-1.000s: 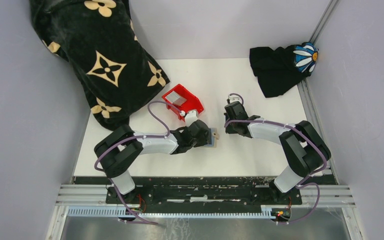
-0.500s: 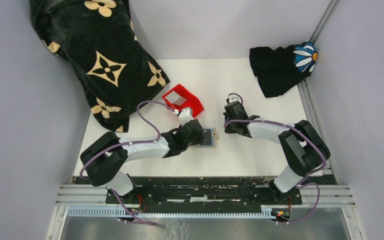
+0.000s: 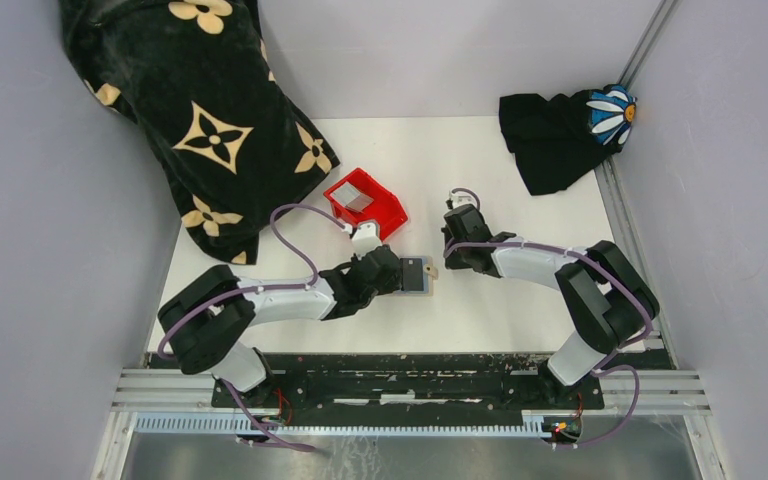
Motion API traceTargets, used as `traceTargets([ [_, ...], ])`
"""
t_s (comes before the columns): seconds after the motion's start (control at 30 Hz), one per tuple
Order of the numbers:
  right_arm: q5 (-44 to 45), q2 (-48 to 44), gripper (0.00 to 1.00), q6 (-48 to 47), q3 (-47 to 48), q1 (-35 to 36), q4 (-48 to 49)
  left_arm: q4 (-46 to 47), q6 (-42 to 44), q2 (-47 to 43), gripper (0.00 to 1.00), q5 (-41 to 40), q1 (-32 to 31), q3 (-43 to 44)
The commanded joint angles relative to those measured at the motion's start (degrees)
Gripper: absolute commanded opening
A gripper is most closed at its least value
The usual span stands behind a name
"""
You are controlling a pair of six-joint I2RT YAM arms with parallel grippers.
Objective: Put the credit cards into the card holder
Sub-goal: Insert the credit card into the card holder.
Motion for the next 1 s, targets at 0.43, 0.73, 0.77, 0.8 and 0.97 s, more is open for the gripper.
traceTargets([
  [0.43,-0.1,0.9,0.12,0.6,0.7,1.0,1.2,-4.3,9.9,5.2,0.12,-5.8,-0.2,6.0],
  [0.73,-0.2,1.4,0.13,0.6,1.0,1.1,1.3,-4.6,12.6,7.7,0.11,-5.1,-0.3,8.2],
  [0.77,-0.2,1.4,0.13,0.6,1.0,1.1,1.2,-4.7,12.8,8.1,0.11,-4.8,-0.3,8.5],
  [0.8,-0.2,1.4,0.13,0.6,1.0,1.1,1.2,-4.8,13.0,8.5,0.11,-4.5,-0.2,8.8],
  [0.97,-0.2,1.5,0.13,0.6,0.9,1.2,1.2,-5.2,13.4,10.5,0.1,-3.1,-0.6,10.4],
])
